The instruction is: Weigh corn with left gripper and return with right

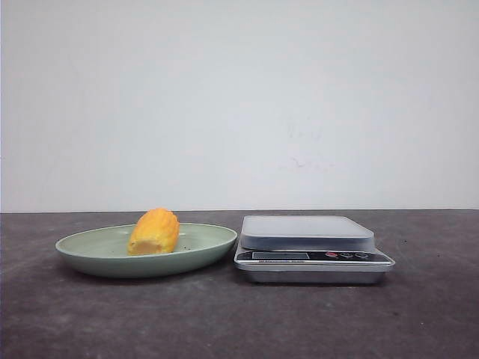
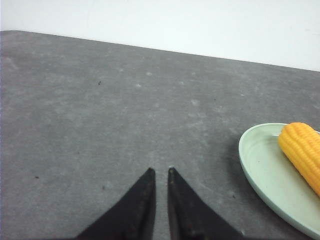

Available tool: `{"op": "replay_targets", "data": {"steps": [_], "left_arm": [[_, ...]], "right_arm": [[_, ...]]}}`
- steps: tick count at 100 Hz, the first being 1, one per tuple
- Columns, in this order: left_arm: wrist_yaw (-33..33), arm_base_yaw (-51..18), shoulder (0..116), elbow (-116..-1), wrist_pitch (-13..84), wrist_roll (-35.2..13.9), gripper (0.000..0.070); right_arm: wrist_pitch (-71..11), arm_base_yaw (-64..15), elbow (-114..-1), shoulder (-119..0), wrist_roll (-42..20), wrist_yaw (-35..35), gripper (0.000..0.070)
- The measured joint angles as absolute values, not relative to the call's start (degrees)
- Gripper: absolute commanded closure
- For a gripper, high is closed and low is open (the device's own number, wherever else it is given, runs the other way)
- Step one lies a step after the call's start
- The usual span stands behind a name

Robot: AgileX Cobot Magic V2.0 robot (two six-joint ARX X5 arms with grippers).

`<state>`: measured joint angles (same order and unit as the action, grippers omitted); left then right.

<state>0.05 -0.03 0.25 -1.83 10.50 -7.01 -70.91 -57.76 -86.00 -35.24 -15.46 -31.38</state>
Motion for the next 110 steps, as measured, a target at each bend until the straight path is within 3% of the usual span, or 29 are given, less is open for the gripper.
{"op": "replay_targets", "data": {"steps": [71,89,110], "left_arm": [[0.05,-0.03,0.25,-1.83,10.50,-7.03,0.0700],[0.05,-0.03,0.25,-1.83,10.50,-7.03,0.0700],[0.05,-0.03,0.25,-1.80,10.50,-7.01,0.0700]], "right_arm": [[-68.38,-56.77,-85.97,-35.24,-15.42,-31.48,0.0696],[-67.90,-44.05,-85.71,-35.24,-14.87,-30.26,0.0696],[-63.53,-20.84,-80.29,-32.03,-11.05,-19.35,0.0696]]}}
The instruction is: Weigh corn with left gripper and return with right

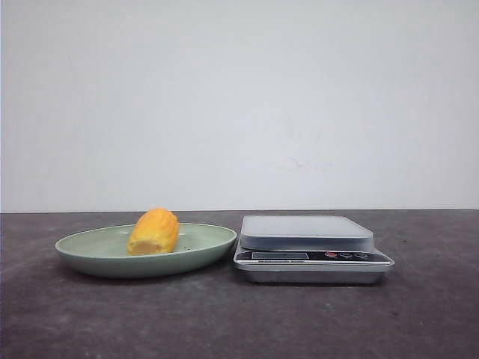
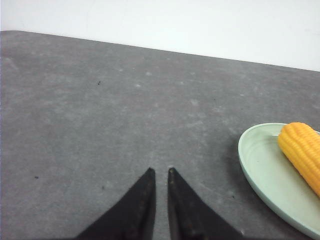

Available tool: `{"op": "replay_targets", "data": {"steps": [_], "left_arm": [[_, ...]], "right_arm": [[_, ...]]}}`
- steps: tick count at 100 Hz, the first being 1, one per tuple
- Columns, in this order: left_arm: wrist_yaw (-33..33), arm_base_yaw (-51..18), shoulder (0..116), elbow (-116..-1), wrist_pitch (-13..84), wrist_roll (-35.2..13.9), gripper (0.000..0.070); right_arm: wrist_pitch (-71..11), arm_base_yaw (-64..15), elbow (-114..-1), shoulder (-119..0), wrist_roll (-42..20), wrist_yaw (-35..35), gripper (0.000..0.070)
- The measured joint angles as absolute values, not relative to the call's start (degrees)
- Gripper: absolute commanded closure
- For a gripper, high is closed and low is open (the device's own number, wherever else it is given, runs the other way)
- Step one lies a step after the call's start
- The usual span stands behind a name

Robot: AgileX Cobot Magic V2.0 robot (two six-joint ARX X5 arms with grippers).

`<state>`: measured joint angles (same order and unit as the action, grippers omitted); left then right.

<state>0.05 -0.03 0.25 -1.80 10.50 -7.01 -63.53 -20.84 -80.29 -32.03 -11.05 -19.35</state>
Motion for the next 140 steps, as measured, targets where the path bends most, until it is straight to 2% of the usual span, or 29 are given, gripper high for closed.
{"op": "replay_targets", "data": {"steps": [12,24,48,69,90,106,140], "left_arm": [[0.05,-0.03,0.25,-1.83,10.50,-7.03,0.0700],[0.05,-0.03,0.25,-1.83,10.50,-7.03,0.0700],[0.05,-0.03,0.25,-1.83,10.50,-7.03,0.0700],[0.05,-0.03,0.25,-1.80,10.50,-7.03,0.0700],[0.05,-0.03,0.25,-1.80,10.50,-7.03,0.0700],[0.05,-0.03,0.25,-1.80,10.50,-7.03,0.0700],[0.05,-0.03,0.25,-1.83,10.50,-7.03,0.0700]], "right_arm": [[-57.56,-11.03,-74.56,-27.51,-8.05,-13.21,0.0696],[-48.23,-5.52,-65.87,-22.28,-6.17,-7.53,0.0696],[-23.94,0.49,-41.52,-14.02,-4.54,1.41,0.0696],[-11.25,1.74,-20.03,-11.60,-4.23,1.52,0.0696],[-10.46,1.78,-7.97,-5.80,-4.21,1.52,0.0696],[-9.21,1.78,-5.13,-0.08,-4.23,1.54,0.0696],[-9.39,1.76,-2.11,-0.14,-4.03,1.52,0.0696]]}}
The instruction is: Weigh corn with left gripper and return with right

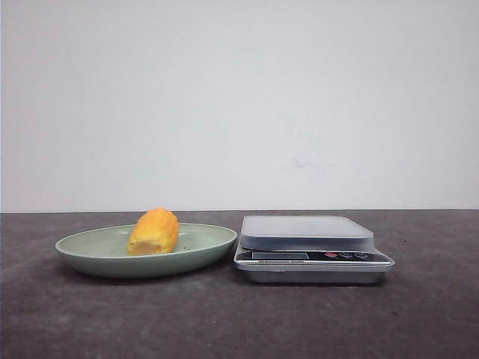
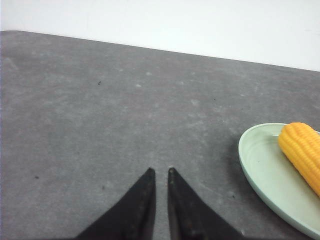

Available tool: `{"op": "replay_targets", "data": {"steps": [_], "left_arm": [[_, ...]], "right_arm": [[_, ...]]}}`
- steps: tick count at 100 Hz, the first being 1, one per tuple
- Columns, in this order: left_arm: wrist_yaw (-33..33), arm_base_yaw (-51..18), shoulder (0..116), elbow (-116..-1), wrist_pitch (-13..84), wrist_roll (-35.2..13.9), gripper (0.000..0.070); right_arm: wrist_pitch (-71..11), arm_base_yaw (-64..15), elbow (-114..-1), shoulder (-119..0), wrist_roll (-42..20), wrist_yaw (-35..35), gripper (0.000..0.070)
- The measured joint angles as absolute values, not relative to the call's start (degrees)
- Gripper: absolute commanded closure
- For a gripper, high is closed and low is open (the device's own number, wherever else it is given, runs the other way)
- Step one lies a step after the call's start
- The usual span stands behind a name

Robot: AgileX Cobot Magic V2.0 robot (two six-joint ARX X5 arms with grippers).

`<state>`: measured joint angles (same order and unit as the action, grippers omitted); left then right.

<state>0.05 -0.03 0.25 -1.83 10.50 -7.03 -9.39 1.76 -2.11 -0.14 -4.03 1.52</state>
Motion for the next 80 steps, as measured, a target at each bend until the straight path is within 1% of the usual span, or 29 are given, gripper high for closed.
{"op": "replay_targets", "data": {"steps": [46,80], "left_arm": [[0.05,-0.03,0.25,-1.80,10.50,-7.01,0.0700],[0.05,-0.03,0.25,-1.83,10.50,-7.03,0.0700]], "right_arm": [[-10.07,1.76,-0.95,-0.30,-1.72,1.65,0.0696],[-9.58,1.76,-0.93,-0.30,-1.63,1.56,0.0696]]}}
